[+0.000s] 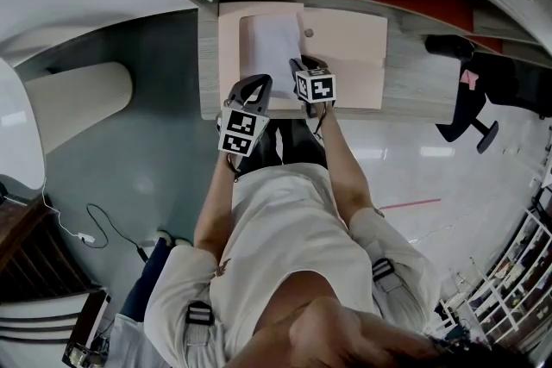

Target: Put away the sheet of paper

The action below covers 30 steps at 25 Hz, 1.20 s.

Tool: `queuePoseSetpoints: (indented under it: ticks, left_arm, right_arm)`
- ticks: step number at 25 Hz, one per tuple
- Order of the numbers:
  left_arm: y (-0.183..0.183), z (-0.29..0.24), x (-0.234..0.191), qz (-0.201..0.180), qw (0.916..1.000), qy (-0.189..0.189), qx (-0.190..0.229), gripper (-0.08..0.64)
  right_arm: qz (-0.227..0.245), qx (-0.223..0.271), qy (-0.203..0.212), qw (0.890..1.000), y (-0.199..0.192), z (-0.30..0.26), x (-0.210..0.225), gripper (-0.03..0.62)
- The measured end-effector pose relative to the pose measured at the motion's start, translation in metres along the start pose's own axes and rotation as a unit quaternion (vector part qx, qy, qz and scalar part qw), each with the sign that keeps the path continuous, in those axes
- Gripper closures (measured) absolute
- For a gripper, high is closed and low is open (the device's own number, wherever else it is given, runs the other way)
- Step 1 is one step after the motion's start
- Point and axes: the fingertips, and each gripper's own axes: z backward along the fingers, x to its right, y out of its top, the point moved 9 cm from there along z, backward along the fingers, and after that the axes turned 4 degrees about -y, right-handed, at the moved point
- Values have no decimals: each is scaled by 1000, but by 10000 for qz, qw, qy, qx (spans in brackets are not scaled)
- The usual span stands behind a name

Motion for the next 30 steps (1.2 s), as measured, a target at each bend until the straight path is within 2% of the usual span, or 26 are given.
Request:
queuePoseSetpoints:
  ticks: [6, 9, 18, 25, 30]
  left_arm:
    - [3, 1, -1, -43, 10000, -56, 30, 538]
    - [5, 0, 0, -68, 9999, -87, 49, 538]
    - [14, 1, 3, -161, 9996, -169, 139, 538]
    - [24, 3, 3, -194, 9992, -194, 306, 538]
    - [39, 7, 4, -250, 9983, -221, 483, 538]
  right_arm:
    - [262, 53, -99, 9996, -1, 9, 1, 433]
    - [443, -11, -76, 9990, -2, 12, 0, 358]
    - [771, 217, -291, 9964, -1, 38, 1, 357]
    - [909, 855, -248, 9919, 17, 81, -11, 401]
    - [1083, 1370, -179, 9845, 37, 117, -22, 477]
